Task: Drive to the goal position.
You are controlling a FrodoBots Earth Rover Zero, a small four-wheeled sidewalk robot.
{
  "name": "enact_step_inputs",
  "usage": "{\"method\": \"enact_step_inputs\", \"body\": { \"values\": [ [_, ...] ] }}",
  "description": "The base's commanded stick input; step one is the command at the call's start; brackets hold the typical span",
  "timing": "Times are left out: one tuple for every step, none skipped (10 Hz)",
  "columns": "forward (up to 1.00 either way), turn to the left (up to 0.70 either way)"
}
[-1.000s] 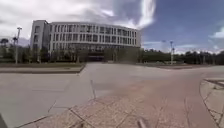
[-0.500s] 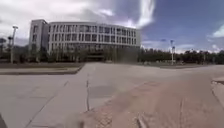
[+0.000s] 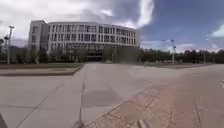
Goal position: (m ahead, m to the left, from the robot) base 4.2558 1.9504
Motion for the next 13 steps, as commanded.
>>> {"method": "enact_step_inputs", "body": {
  "values": [
    [0.7, 0.03],
    [0.7, 0.14],
    [0.7, 0.34],
    [0.7, 0.35],
    [0.7, 0.34],
    [0.7, 0.11],
    [0.7, 0.0],
    [0.7, 0.0],
    [0.7, 0.0],
    [0.7, 0.0],
    [0.7, 0.0],
    [0.7, 0.0],
    [0.7, 0.0]
  ]
}}
